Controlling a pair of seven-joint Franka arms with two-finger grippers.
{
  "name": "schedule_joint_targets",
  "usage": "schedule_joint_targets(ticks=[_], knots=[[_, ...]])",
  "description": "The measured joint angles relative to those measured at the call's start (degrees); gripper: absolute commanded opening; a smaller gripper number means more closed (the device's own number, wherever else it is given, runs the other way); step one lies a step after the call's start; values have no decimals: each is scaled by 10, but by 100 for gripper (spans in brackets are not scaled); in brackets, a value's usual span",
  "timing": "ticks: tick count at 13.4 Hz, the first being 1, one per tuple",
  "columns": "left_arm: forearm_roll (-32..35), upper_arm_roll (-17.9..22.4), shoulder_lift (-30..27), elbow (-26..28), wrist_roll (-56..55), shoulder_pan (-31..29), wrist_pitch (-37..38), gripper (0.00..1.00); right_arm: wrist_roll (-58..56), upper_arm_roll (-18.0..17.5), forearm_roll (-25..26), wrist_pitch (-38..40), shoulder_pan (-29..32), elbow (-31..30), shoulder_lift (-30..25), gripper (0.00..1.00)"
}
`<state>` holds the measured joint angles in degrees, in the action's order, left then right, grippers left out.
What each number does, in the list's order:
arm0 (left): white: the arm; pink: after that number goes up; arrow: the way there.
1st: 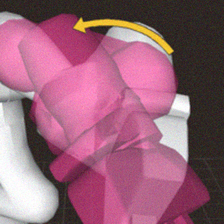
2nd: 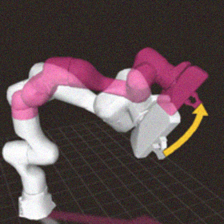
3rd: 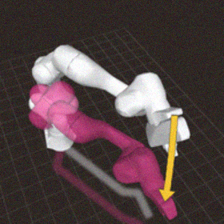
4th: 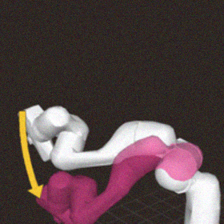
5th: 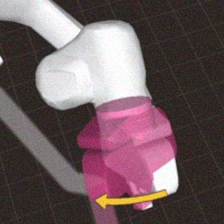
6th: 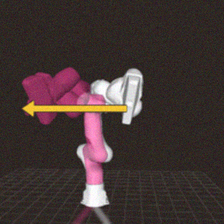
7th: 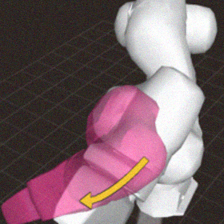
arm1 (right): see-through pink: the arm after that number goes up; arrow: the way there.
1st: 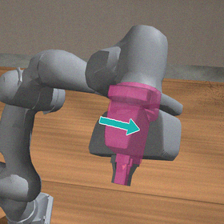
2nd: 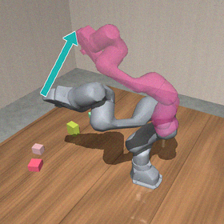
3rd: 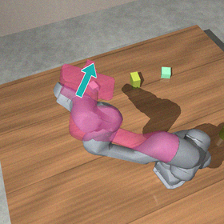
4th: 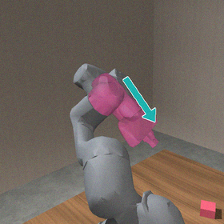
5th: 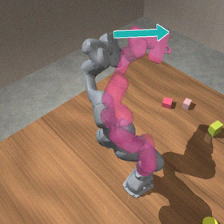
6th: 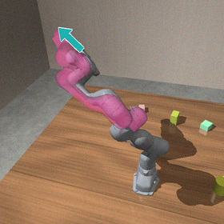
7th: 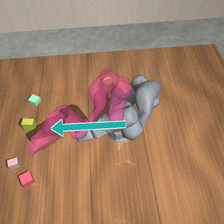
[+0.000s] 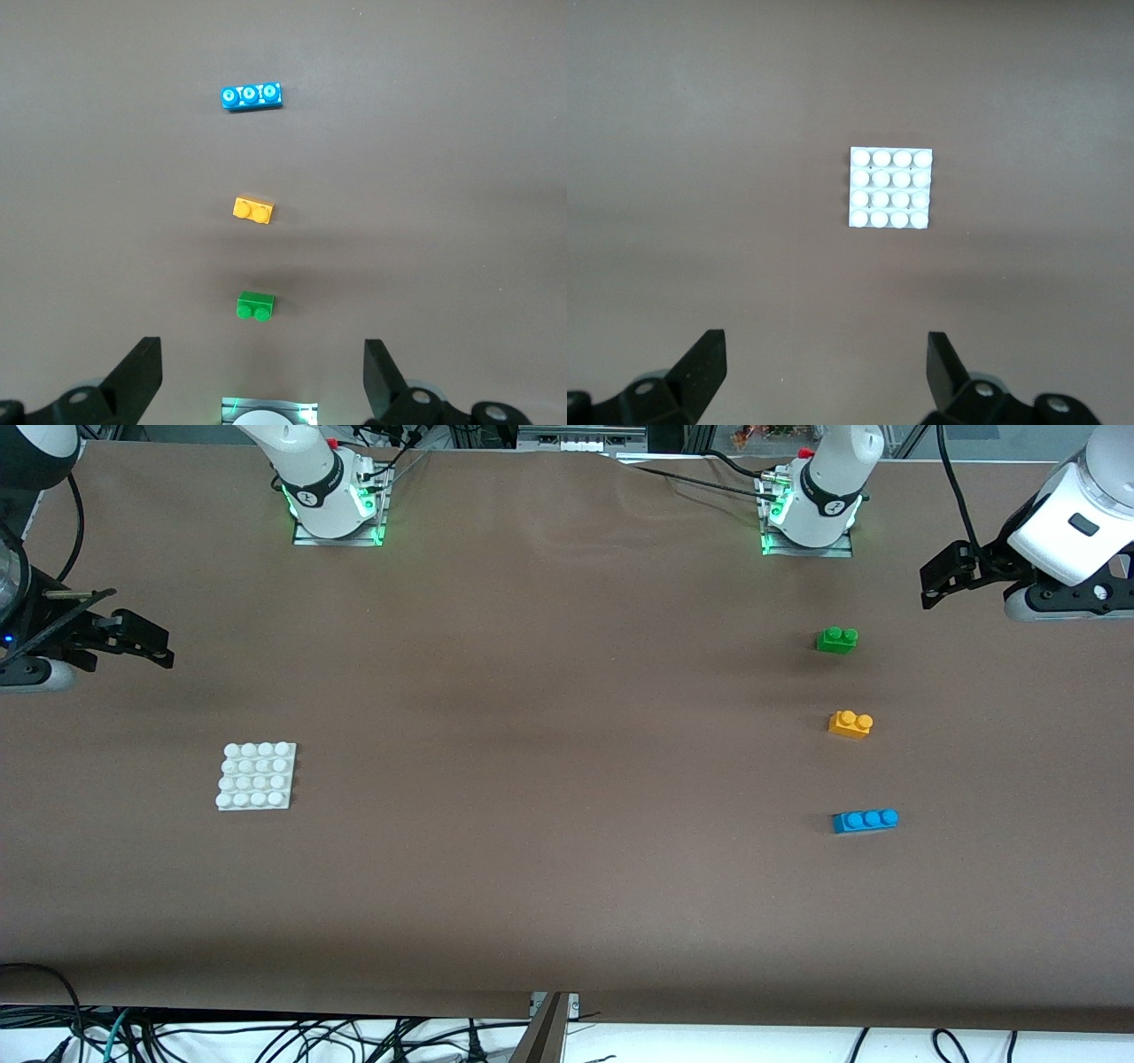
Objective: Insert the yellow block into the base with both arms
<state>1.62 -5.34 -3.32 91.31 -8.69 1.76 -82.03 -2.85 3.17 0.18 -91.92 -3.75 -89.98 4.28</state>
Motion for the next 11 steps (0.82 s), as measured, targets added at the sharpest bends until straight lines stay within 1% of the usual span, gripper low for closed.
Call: schedule_joint_targets(ticks=[11], knots=[[0, -1, 8, 0, 0, 0, -10, 100, 0, 0, 0, 0, 0, 0, 0, 100]])
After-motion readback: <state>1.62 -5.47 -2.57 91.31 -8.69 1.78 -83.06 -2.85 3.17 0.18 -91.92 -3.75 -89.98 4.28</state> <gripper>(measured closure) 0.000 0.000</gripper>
